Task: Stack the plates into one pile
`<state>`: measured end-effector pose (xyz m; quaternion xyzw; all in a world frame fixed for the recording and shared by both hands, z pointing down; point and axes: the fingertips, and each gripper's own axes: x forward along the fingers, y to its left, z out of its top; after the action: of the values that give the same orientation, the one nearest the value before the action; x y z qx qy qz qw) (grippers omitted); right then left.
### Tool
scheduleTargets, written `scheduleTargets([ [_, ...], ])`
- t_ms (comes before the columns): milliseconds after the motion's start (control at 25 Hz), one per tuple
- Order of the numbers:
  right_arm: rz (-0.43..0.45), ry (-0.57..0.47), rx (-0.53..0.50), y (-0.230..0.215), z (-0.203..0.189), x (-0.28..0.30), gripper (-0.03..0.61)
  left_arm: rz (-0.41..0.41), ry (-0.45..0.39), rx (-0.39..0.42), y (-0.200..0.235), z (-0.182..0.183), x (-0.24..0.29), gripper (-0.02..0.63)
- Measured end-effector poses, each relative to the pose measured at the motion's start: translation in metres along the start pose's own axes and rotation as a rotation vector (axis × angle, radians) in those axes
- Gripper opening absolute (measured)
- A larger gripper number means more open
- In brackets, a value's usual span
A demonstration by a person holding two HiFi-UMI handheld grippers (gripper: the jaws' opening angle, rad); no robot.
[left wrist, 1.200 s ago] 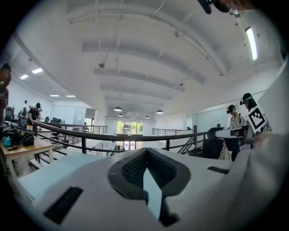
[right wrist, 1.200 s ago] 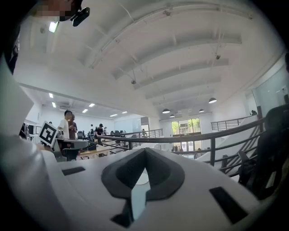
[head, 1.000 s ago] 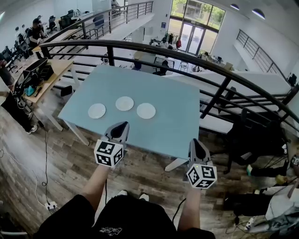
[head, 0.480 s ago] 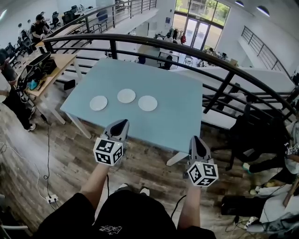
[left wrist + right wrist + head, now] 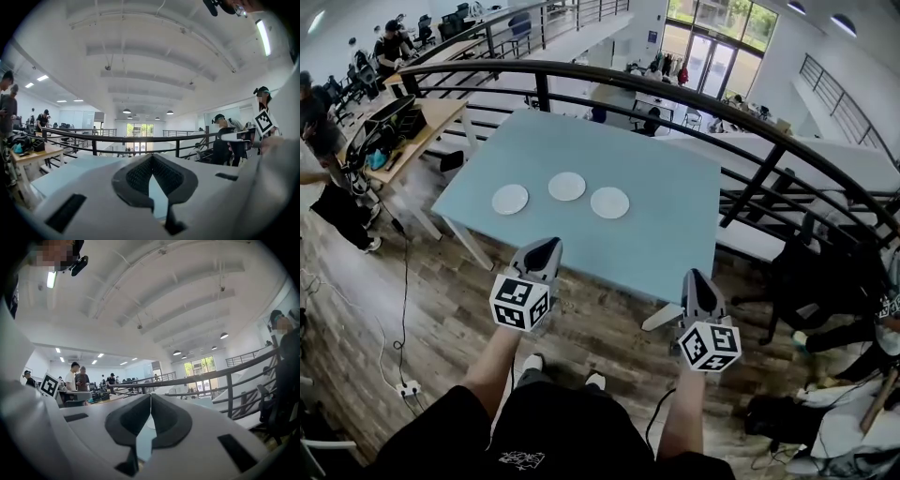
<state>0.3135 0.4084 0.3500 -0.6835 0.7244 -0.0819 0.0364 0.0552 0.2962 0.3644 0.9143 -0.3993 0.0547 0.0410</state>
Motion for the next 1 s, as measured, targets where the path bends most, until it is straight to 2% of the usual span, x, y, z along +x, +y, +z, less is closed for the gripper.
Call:
scheduleTargets([
  [360, -0.001, 0.004, -0.005, 0.044, -0.01, 0.035, 0.006, -0.015, -0.001, -0.003, 0.053, -0.005, -0.007, 0.008],
  [680, -0.005, 0.008, 0.009, 0.118, -0.018, 0.08, 0.006, -0.031, 0.015, 0.017, 0.134, -0.008, -0.025, 0.008],
  [1000, -0.031, 0.019, -0.002, 0.176, -0.027, 0.122, 0.006, -0.062, 0.009, 0.003, 0.208, -0.008, -0.03, 0.008],
])
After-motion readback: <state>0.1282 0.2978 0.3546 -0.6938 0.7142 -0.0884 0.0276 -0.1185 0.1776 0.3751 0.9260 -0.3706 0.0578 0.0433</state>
